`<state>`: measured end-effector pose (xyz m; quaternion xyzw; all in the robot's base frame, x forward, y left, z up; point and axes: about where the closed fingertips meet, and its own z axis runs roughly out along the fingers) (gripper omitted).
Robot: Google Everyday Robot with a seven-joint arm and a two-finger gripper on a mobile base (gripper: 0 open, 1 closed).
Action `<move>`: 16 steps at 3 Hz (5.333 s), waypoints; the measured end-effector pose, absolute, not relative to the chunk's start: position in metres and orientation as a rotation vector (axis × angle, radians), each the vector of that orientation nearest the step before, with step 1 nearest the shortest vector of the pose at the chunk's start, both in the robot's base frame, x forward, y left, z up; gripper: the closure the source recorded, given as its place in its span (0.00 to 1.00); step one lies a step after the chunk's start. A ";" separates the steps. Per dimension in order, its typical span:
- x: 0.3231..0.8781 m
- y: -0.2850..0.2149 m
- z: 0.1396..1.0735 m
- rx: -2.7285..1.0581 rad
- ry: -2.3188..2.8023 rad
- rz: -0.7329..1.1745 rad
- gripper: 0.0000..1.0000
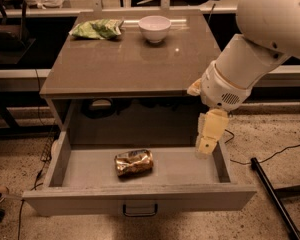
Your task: Pick orange can from top drawer and place on counter
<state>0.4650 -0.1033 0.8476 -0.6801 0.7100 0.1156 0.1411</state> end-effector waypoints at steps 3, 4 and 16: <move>0.490 -0.096 0.760 -1.951 2.125 0.361 0.00; 0.505 -0.080 0.713 -1.922 2.121 0.374 0.00; 0.550 -0.155 0.794 -1.545 1.774 0.393 1.00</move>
Offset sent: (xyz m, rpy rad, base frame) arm 0.0325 0.0044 -0.1174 -0.0241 0.0871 -0.0537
